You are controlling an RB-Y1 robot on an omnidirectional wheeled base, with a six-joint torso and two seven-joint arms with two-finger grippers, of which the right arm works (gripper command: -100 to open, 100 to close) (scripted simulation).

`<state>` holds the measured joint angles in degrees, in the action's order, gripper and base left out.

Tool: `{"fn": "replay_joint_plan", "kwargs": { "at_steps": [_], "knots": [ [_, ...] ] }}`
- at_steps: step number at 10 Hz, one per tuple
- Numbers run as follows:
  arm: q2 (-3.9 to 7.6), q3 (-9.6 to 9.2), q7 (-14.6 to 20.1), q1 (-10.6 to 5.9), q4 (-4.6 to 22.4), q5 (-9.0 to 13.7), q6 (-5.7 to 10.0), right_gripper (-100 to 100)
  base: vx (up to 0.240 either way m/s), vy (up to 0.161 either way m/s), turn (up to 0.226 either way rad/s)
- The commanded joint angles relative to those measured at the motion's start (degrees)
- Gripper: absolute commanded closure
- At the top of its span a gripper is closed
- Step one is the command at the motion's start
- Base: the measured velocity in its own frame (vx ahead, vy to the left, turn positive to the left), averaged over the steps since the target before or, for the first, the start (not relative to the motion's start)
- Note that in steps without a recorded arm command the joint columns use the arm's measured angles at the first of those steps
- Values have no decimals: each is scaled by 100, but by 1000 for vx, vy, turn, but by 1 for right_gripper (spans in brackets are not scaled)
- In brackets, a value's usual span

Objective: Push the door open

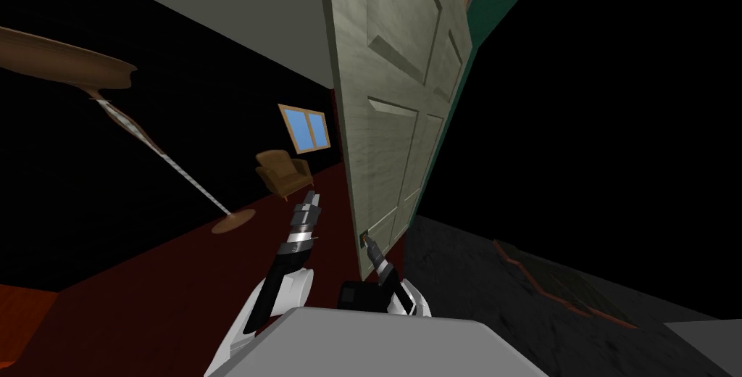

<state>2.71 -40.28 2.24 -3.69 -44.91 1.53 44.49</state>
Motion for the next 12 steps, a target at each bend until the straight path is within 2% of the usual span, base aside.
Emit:
{"fn": "replay_joint_plan", "kwargs": {
  "at_steps": [1,5,6,8,12],
  "knots": [
    [3,2,2,0,3,1,-15,100,-35,-30,21],
    [3,2,2,0,3,1,-15,100,-12,-11,-2],
    [45,101,-21,-8,37,23,-27,100,61,69,-21],
    [72,197,-42,-23,60,45,-28,100,91,135,-35],
    [124,510,-110,-71,134,117,-28,100,133,180,-41]
  ]
}}
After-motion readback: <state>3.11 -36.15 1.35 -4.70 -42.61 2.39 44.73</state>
